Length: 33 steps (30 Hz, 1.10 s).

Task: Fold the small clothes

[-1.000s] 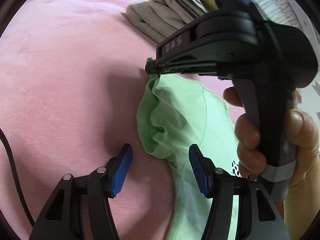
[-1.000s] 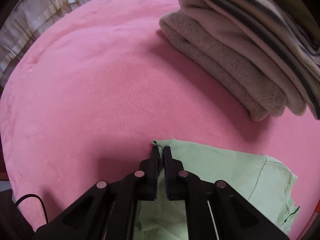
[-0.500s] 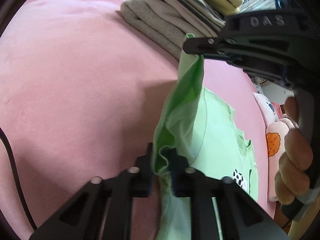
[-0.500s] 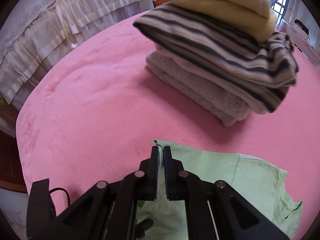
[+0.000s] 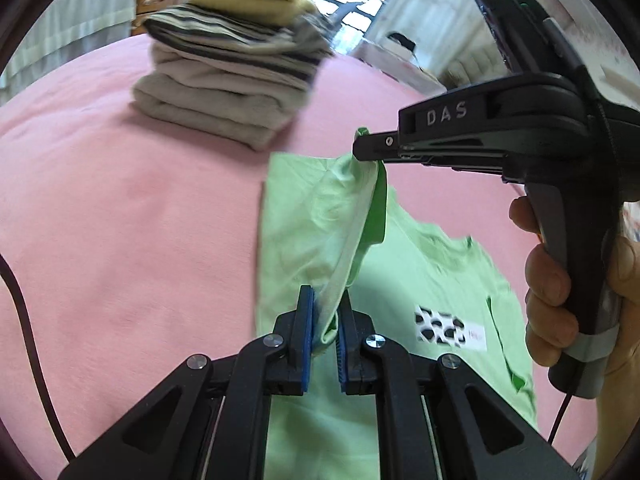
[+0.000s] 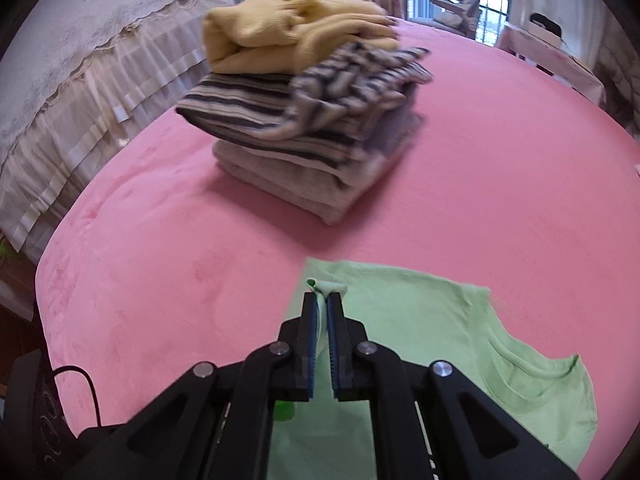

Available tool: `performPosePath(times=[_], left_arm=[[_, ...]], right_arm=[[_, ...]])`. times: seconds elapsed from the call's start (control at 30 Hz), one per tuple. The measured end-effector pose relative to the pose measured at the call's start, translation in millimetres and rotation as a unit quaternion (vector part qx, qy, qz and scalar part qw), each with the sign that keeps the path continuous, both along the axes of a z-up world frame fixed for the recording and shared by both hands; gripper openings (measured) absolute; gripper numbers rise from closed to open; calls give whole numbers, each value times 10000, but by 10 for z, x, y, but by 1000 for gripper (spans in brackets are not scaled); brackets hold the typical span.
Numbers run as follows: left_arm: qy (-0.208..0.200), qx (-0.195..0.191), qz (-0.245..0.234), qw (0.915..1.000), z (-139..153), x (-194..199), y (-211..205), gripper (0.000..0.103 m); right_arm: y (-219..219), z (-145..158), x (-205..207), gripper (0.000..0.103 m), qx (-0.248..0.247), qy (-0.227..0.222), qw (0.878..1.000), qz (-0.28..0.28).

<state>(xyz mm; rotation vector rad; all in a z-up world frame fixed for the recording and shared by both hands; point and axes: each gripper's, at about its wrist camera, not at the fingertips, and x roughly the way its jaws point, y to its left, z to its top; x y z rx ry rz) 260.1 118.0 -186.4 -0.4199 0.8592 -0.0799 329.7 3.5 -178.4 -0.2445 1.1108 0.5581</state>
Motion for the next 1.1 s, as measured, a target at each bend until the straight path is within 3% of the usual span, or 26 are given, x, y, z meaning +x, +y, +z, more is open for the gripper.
performPosePath(times=[0.17,0.3,0.33,0.4,0.43,0.53,0.67,0.8,0.93,1.1], left_arm=[[335,228,-292,9987,-165,76,-278,9],[683,201,-459,9964,-310,16,-297,22],[724,121,-513,9960,-322,-36,-293,29],[667,-12,-594,9960,-280,-121,-256,35],[628,-50,-609,9962,-268,-122,-220,39],[383,-266,-697,9965,-123,-289,-120,42],[252,-99,-507,9983,-59,-413,12,42],[446,231,-234,9985,-115,-422,182,42],[825,524,-211,9950,-299,-464,266,42],[1089,874,-305,9897,-469,-537,231,42]], right_arm=[[-287,-311,-1,5,-166,220,9992,-274],[-432,-562,33,7,-338,450,9962,-667],[-466,-584,38,11,-376,428,9954,-771],[-549,-573,44,30,-301,361,9940,-987],[-592,-545,40,32,-215,305,9936,-1064],[-674,-435,13,32,145,233,9940,-1058],[-622,-369,-96,31,416,282,9958,-768],[-453,-454,-326,22,496,442,9973,-328],[-323,-639,-572,22,332,518,9981,-31],[-372,-899,-768,22,-166,528,9984,-93]])
